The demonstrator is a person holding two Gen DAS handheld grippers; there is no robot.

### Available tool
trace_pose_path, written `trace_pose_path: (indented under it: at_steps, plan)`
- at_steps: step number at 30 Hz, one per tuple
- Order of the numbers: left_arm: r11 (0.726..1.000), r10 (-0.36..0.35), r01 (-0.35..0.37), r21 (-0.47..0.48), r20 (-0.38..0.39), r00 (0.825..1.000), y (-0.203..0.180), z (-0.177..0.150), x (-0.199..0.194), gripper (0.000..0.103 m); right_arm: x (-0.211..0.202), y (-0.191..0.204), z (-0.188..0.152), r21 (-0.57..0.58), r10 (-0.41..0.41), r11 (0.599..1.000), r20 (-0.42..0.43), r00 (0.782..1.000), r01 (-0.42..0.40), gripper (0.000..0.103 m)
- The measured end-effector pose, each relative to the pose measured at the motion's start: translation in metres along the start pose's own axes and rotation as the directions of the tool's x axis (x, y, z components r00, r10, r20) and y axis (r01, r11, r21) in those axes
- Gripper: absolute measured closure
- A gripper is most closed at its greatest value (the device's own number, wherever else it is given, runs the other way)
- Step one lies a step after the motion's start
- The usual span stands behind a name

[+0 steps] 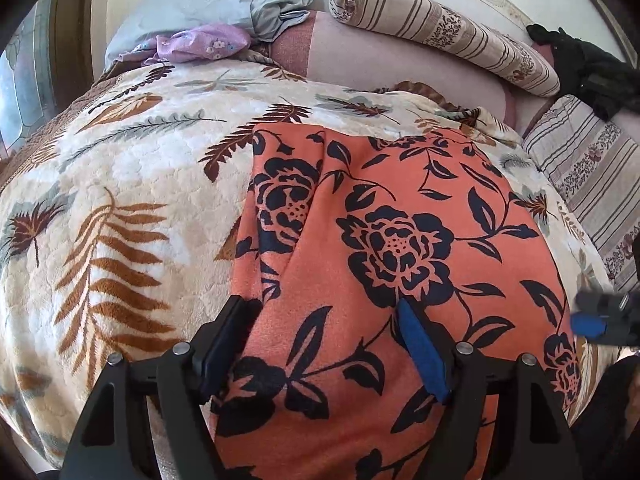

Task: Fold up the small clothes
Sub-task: 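Press the newly folded blouse flat with both grippers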

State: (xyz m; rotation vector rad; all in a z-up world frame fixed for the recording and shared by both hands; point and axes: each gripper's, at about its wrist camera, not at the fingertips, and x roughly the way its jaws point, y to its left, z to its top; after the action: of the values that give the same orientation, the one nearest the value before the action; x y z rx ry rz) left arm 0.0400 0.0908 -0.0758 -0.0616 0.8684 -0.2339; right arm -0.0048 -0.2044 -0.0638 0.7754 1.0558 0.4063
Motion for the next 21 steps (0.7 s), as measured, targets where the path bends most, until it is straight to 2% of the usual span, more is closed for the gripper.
trace_pose_path:
  at_steps: [1, 3, 5, 6, 7, 8, 10, 12, 13, 14, 16, 18, 20, 21]
  plan:
    - [1.000, 0.001, -0.001, 0.001, 0.000, 1.000, -0.001, 0.000, 0.000, 0.024, -0.002, -0.003, 0.010, 0.029, 0.038, 0.999, 0.018, 0.999, -0.039, 0.033]
    - [1.000, -0.002, 0.002, 0.000, 0.001, 1.000, 0.000, 0.000, 0.000, 0.024, 0.004, -0.013, 0.031, 0.081, 0.075, 0.994, 0.057, 0.996, -0.080, 0.033]
    - [1.000, -0.002, 0.002, 0.000, 0.002, 1.000, 0.000, 0.000, -0.001, 0.024, 0.027, -0.031, 0.052, 0.172, 0.111, 0.979, 0.025, 0.994, -0.113, 0.033]
    - [1.000, -0.003, 0.003, 0.001, 0.003, 1.000, 0.000, 0.000, -0.001, 0.024, 0.043, -0.034, 0.058, 0.182, 0.103, 0.978, -0.010, 0.995, -0.099, 0.035]
    - [1.000, -0.005, 0.005, 0.004, 0.004, 1.000, 0.000, -0.001, -0.001, 0.024, 0.053, -0.027, 0.061, 0.116, 0.043, 0.992, -0.032, 0.999, -0.039, 0.061]
    - [1.000, -0.008, 0.008, 0.006, 0.003, 1.000, 0.000, -0.001, -0.001, 0.024, 0.057, -0.010, 0.061, -0.002, -0.080, 0.997, -0.028, 0.996, 0.080, 0.064]
    - [1.000, -0.012, 0.012, 0.004, 0.004, 1.000, 0.002, -0.001, -0.001, 0.024, 0.054, 0.028, 0.052, -0.191, -0.259, 0.945, 0.054, 0.964, 0.264, 0.065]
    - [1.000, -0.013, 0.013, 0.000, 0.002, 1.000, 0.001, -0.001, 0.000, 0.024, 0.054, 0.039, 0.044, -0.242, -0.309, 0.915, 0.091, 0.947, 0.322, 0.065]
    - [1.000, -0.010, 0.010, 0.005, 0.003, 1.000, 0.000, 0.000, 0.001, 0.024, 0.055, 0.030, 0.046, -0.206, -0.292, 0.931, 0.071, 0.954, 0.300, 0.065]
    - [1.000, -0.004, 0.004, 0.010, 0.005, 1.000, -0.001, -0.001, 0.001, 0.024, 0.052, 0.017, 0.051, -0.133, -0.242, 0.960, 0.044, 0.969, 0.246, 0.061]
    - [1.000, -0.009, 0.009, 0.007, 0.007, 1.000, 0.000, -0.001, 0.000, 0.024, 0.045, 0.008, 0.056, -0.048, -0.171, 0.984, 0.036, 0.985, 0.173, 0.049]
    - [1.000, -0.014, 0.014, 0.000, 0.005, 1.000, 0.001, -0.001, 0.000, 0.024, 0.035, 0.010, 0.064, -0.028, -0.089, 0.995, 0.068, 0.994, 0.091, 0.045]
    - [1.000, -0.006, 0.006, 0.004, 0.007, 1.000, 0.000, -0.001, 0.000, 0.023, 0.034, 0.003, 0.075, 0.040, -0.005, 0.999, 0.112, 0.994, 0.000, 0.026]
    - [1.000, -0.005, 0.005, 0.007, 0.008, 1.000, 0.000, -0.001, 0.001, 0.023, 0.037, -0.004, 0.080, 0.080, 0.015, 0.996, 0.123, 0.992, -0.025, 0.024]
